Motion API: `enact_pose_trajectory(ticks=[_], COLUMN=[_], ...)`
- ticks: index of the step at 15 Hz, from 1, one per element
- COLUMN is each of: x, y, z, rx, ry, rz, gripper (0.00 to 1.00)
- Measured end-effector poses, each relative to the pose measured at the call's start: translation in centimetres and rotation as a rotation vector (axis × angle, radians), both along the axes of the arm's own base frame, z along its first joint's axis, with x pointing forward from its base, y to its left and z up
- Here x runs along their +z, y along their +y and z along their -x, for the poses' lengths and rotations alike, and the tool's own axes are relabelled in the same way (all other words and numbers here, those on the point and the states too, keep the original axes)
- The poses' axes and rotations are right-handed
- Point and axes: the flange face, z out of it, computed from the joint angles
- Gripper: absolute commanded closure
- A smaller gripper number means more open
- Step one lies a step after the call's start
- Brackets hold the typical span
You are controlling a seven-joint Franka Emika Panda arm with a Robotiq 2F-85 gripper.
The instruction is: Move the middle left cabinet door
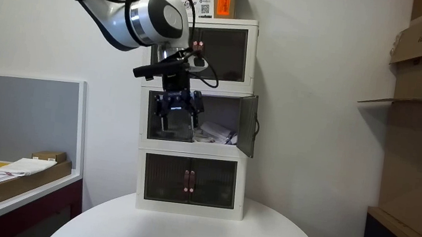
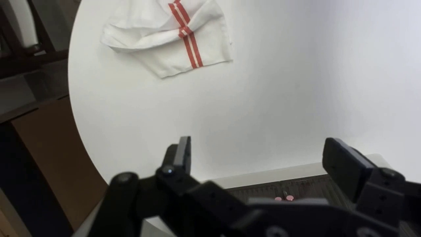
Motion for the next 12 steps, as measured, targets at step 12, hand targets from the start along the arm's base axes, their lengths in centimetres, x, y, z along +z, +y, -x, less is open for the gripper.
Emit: enact_pose_trajectory(ticks=[12], x=[3.5], y=[-3.3], z=[7.0], rx=[0.074], ry=[-0.046], rz=[-0.037], gripper=[0.0])
